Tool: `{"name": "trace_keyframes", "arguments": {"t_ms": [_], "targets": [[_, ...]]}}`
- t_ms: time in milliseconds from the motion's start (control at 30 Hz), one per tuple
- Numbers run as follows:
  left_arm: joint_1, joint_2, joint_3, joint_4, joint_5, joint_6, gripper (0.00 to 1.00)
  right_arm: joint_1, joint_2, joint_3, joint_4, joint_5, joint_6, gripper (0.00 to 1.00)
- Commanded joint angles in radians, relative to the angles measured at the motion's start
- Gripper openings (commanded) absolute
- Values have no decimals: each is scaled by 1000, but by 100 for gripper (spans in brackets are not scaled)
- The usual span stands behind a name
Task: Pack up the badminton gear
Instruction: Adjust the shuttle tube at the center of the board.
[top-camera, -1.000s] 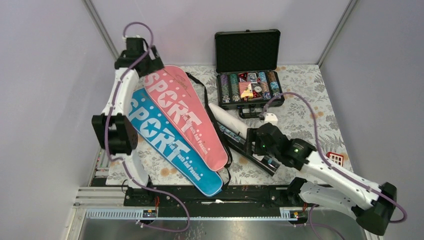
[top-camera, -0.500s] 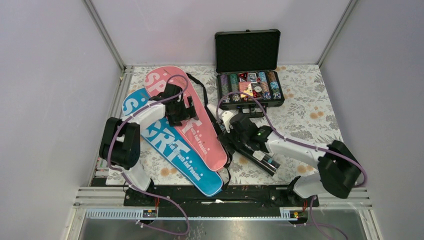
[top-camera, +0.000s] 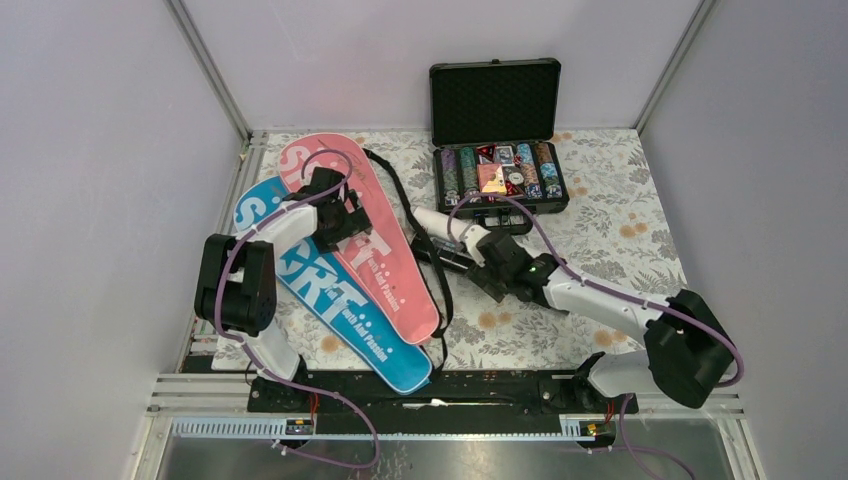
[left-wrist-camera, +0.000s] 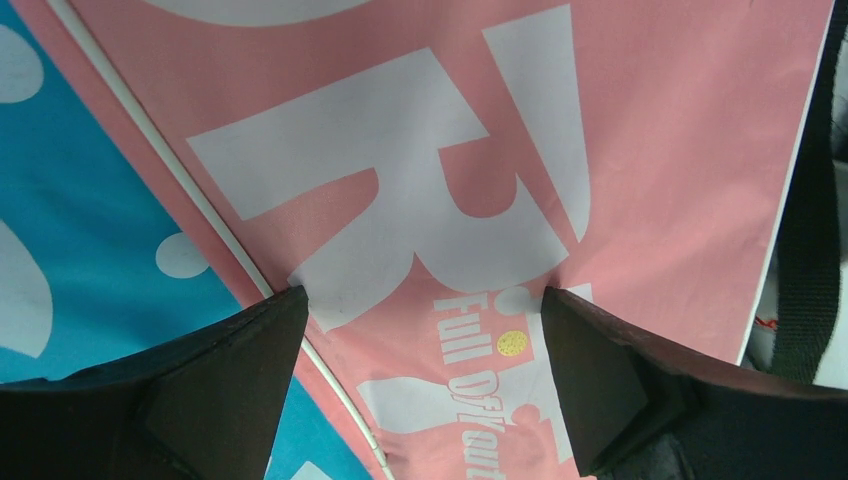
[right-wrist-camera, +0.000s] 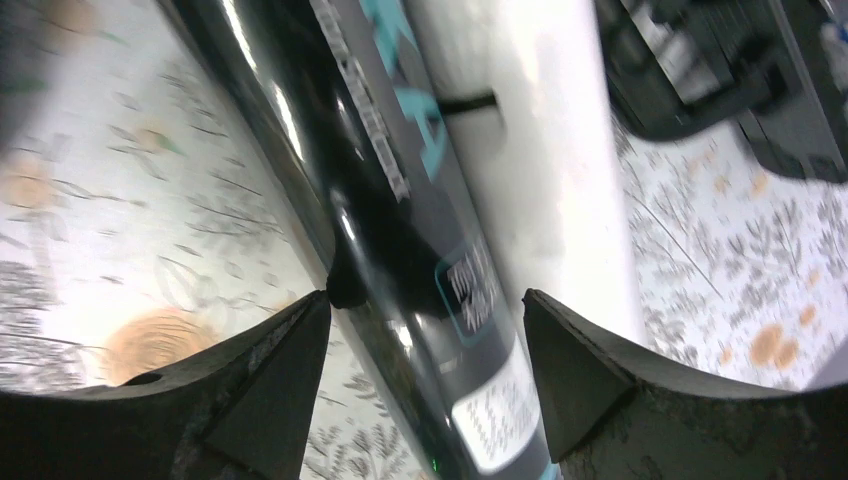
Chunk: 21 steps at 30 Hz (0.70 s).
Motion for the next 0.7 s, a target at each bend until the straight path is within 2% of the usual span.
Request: {"name": "trace_keyframes", "arguments": {"t_ms": [0,267,433,500,567,667], "targets": [[50,-11,26,-100,-197,34,99,-69,-73,-18,-109,106,-54,78],[60,-11,79,-119,-105,33,99,-148,-148,-22,-143,108,-27,79],[46,-36,134,-88,88,71,99,-151,-155,37,-193,55,44,79],[22,-57,174,-90,147,110,99,-150,-175,88,-222,-10,114,80],[-19,-77,221,-105,149,146,99,-150,-186,146,-237,-173,207,78],[-44,-92,244,-103,181,139,99,-150,-199,154,-114,-412,454,75]]}}
